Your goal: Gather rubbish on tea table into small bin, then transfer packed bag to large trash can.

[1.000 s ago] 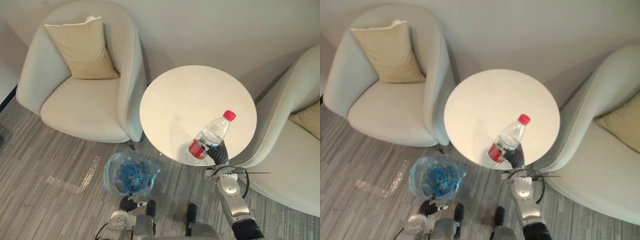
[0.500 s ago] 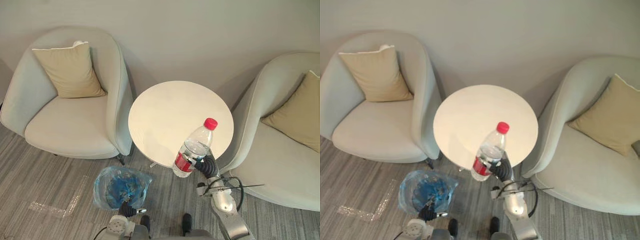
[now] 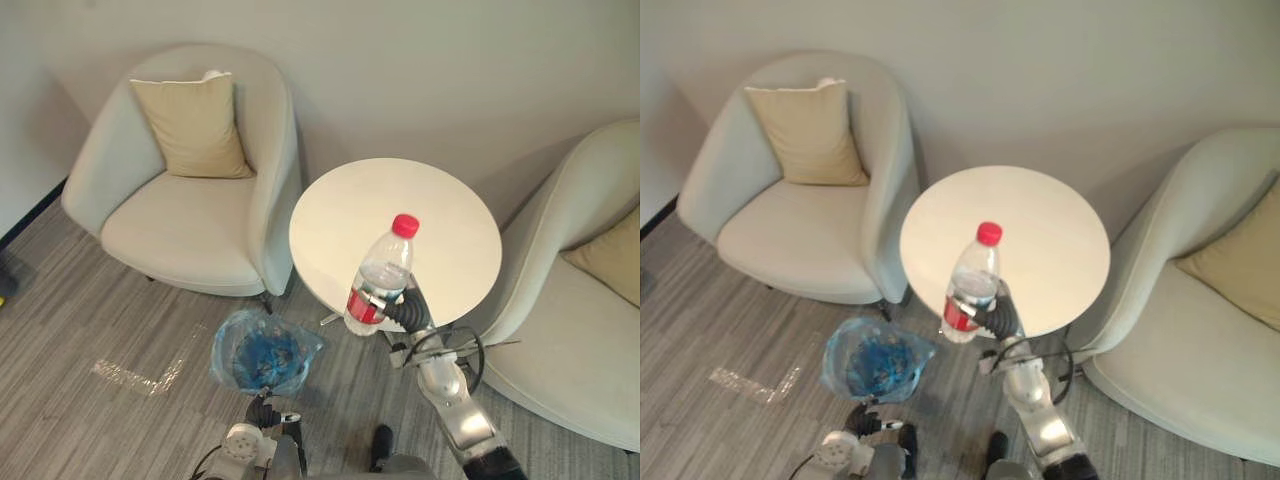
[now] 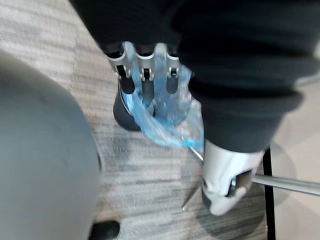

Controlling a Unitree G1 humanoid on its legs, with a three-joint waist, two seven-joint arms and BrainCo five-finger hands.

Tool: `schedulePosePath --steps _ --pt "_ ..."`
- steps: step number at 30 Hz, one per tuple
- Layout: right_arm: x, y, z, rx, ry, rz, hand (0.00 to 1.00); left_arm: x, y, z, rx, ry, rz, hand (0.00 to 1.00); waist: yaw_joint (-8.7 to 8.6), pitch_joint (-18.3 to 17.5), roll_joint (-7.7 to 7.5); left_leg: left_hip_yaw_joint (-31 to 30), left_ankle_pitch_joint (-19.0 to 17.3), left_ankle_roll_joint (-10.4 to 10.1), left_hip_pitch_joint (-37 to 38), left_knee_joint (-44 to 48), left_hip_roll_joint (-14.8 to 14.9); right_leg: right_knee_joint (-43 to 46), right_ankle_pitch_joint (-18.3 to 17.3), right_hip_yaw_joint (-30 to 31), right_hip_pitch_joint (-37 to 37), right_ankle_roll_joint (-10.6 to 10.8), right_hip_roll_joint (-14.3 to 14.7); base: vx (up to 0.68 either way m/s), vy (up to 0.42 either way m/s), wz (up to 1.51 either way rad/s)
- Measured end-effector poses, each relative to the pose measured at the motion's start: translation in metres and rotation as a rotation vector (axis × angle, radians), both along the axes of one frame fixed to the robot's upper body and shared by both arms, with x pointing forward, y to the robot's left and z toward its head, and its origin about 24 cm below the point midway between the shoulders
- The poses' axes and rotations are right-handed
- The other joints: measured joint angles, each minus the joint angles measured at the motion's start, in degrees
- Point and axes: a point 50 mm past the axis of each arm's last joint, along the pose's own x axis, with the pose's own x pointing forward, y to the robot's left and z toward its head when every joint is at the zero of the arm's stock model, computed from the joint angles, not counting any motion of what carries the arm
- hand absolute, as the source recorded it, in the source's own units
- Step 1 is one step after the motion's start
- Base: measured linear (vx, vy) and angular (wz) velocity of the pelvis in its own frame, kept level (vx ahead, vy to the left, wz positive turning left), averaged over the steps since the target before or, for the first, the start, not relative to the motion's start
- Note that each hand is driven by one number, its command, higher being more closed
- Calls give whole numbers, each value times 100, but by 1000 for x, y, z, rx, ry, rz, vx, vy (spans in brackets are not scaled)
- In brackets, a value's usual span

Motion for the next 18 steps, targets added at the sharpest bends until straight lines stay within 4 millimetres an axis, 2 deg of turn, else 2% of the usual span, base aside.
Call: schedulePosePath --steps 1,2,5,6,10,12,13,14,15,16,17,18 --pt "1 -1 -5 -1 21 -11 100 -2 -6 -1 -9 5 -9 0 -93 -46 19 116 110 -231 -5 -324 -162 -51 87 -136 -12 99 -164 -41 262 64" --pt "-1 2 -11 -2 52 -3 100 -1 -6 0 5 -1 -31 0 -71 -107 -133 33 355 -159 96 -764 -490 -136 197 -254 -27 202 -365 -32 245 63" --pt "-1 8 -22 21 103 -1 100 -3 -3 -1 28 4 -60 0 -77 -173 -241 -218 560 -26 106 -1077 -767 -127 206 -395 57 250 -532 24 152 67" --pt "0 12 -27 32 132 4 100 -1 -1 0 35 -3 -65 0 10 -194 -275 -274 610 1 139 -1148 -849 -125 216 -396 85 263 -571 45 91 34" --pt "0 28 -37 72 193 23 100 -1 3 1 59 -6 -84 0 116 -175 -292 -529 568 52 120 -1079 -927 -103 228 -564 231 328 -645 49 22 26" --pt "0 28 -37 69 195 30 100 3 3 2 62 -19 -96 0 111 -91 -356 -590 338 82 41 -862 -1007 227 -62 -570 167 454 -816 17 13 17" --pt "0 25 -38 56 200 27 100 5 2 3 64 -24 -109 0 98 14 -338 -702 192 79 24 -727 -1021 643 -336 -410 81 194 -877 -31 43 19" --pt "-1 22 -40 42 209 25 100 4 2 3 64 -26 -111 0 76 44 -327 -806 100 106 2 -590 -1027 1073 -674 47 -82 -339 -851 -19 55 36" --pt "-3 21 -42 42 218 27 100 4 3 3 68 -25 -111 0 -19 50 -365 -997 58 137 -59 -486 -1045 1356 -992 673 -242 -645 -757 26 3 71" --pt "-5 22 -43 45 226 26 100 3 8 3 82 -19 -108 0 -142 64 -427 -1190 74 180 -109 -449 -1065 1439 -1388 1174 -328 -509 -570 114 -80 88" --pt "-4 23 -44 48 229 31 100 8 12 4 93 -28 -101 0 -155 129 -513 -1386 106 142 -179 -406 -1022 1531 -1569 1634 -463 -324 -136 117 -136 91" --pt "-4 22 -45 45 234 34 100 8 10 3 92 -21 -103 0 -186 142 -479 -1557 142 82 -256 -366 -971 1462 -1564 1874 -460 -276 83 101 -144 89"
